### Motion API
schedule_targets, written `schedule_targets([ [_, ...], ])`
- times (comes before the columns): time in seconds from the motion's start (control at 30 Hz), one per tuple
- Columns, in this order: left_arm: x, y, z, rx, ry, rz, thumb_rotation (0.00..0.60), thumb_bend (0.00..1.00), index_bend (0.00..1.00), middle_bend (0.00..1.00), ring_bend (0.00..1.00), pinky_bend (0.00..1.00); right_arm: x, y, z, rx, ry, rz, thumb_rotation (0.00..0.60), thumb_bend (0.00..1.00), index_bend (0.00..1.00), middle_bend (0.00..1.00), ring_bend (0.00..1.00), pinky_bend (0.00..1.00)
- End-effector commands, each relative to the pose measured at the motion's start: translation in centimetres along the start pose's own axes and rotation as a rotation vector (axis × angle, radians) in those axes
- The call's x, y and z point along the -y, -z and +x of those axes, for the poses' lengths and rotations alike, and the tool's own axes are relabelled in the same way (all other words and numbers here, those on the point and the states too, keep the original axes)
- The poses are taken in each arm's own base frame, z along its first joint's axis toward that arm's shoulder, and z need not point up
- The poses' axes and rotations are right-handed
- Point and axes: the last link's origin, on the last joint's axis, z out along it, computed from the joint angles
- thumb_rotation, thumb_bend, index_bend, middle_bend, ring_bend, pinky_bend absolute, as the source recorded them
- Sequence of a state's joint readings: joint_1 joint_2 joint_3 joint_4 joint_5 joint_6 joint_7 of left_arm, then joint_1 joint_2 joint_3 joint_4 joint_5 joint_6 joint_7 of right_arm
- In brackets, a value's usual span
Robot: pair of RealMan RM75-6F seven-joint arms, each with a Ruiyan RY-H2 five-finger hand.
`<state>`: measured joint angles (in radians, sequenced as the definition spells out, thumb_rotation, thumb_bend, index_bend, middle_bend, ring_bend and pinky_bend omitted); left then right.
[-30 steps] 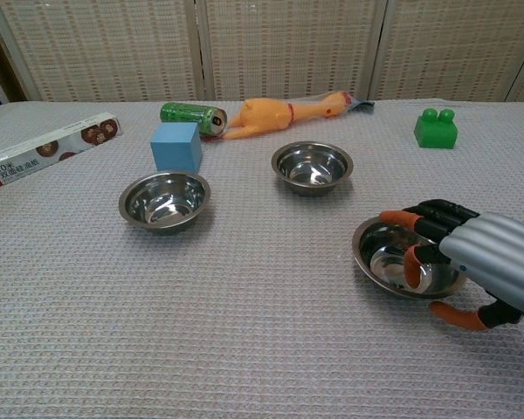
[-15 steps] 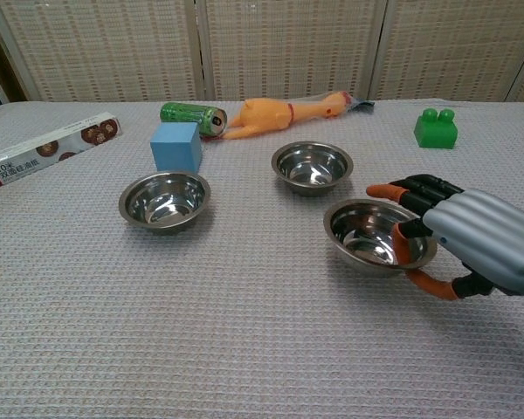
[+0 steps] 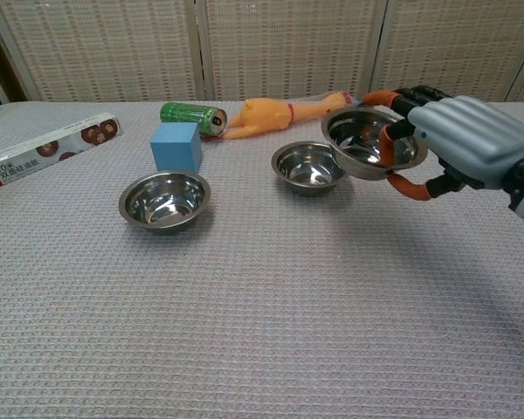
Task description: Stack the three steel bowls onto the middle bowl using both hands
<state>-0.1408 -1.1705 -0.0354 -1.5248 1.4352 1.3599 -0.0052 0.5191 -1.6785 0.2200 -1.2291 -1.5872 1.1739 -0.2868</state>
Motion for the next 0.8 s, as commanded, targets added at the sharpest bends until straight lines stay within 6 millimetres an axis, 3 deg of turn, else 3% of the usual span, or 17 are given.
schedule_targets([
  [0.03,0.2,-0.2,0.1,-0.005,-0.001,0.007,0.6,0.42,0.0,0.0,0.0,0.1,0.4,-4.2,-0.7,0.039,0.007,-0.045,0.6,0.43,0.72,0.05,0.0,0.0],
  [0.13,0.3,-0.2,0.4,-0.017,0.006,0.011,0.6,0.42,0.0,0.0,0.0,0.1,0.8,-6.4,-1.4,0.051,-0.006,-0.067,0.6,0.43,0.72,0.06,0.0,0.0],
  [0.3,0.5,-0.2,0.7,-0.026,0.014,0.014,0.6,0.42,0.0,0.0,0.0,0.1,1.7,-8.2,-2.9,0.077,-0.004,-0.078,0.6,0.43,0.68,0.06,0.0,0.0],
  [0.6,0.7,-0.1,0.9,-0.029,0.03,0.011,0.6,0.42,0.0,0.0,0.0,0.1,2.3,-9.9,-4.1,0.114,-0.037,-0.102,0.6,0.39,0.35,0.06,0.0,0.0],
  [0.73,0.7,-0.1,1.0,-0.032,0.03,0.009,0.6,0.42,0.0,0.0,0.0,0.1,2.1,-9.5,-3.9,0.119,-0.032,-0.087,0.6,0.28,0.06,0.03,0.0,0.0],
  [0.8,0.5,-0.1,1.0,-0.038,0.028,-0.005,0.6,0.42,0.0,0.0,0.0,0.1,1.4,-8.4,-3.1,0.099,-0.024,-0.077,0.6,0.23,0.0,0.0,0.0,0.0],
])
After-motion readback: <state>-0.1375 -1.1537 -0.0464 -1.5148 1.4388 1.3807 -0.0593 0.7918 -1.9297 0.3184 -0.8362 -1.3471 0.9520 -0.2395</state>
